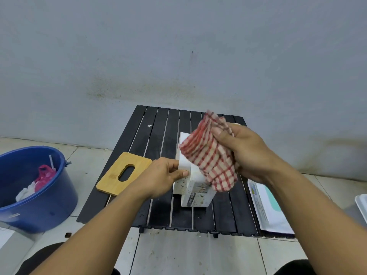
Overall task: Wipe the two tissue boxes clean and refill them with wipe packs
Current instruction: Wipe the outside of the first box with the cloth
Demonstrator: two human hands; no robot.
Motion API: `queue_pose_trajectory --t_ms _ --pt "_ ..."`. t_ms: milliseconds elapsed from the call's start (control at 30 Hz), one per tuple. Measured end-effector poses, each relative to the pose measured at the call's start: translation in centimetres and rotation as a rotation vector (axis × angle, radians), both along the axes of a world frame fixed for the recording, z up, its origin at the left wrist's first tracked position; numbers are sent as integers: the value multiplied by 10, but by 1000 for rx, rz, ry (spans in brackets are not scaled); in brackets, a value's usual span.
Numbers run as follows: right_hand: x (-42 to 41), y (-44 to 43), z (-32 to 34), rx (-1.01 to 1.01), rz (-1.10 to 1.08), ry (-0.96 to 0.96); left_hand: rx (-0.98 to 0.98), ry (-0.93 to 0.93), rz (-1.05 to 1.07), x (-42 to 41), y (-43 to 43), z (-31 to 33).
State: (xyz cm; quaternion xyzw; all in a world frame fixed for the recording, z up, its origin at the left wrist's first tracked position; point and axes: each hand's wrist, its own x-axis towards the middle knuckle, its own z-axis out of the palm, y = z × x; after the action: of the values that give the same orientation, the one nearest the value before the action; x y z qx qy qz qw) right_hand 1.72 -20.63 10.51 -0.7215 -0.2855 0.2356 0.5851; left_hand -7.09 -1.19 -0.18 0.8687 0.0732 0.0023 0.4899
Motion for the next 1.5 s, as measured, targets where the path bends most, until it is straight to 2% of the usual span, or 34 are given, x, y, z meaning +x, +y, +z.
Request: queue_pose_trajectory --t_ms 33,100,167,233,333,400,567,667,767,900,1067,1267,1500 --pt "6 7 0 -69 -68 -57 3 5 -3 0 1 -1" --pt "19 18 -10 -366 -244 -383 21 1 4 0 1 -2" --pt "18 23 -16 -474 -394 -624 14 -6 -6 0 1 -3" --pt "5 22 -23 -462 -332 -722 12 -9 -1 2 1 -4" --pt "-12 27 -47 -641 -73 -830 52 -15 -1 3 0 -4" --pt "-11 33 -60 -772 13 -833 65 -20 -3 5 2 -6" --pt "30 58 -62 -873 -4 -715 81 -33 -10 6 4 -10" --pt "40 80 -60 -934 33 -735 94 -46 10 4 3 -9" --pt "20 88 -61 -875 115 -820 116 -24 42 2 4 -10" --pt "-15 58 -66 -807 111 -879 88 4 40 1 3 -8" --pt "-3 34 -67 -821 59 -786 77 -11 -30 4 -1 -14" --pt "54 55 -61 -913 -5 -664 -21 -25 -18 2 -4 -11" --pt "-1 54 -64 -755 159 -869 123 -43 7 -5 3 -6"
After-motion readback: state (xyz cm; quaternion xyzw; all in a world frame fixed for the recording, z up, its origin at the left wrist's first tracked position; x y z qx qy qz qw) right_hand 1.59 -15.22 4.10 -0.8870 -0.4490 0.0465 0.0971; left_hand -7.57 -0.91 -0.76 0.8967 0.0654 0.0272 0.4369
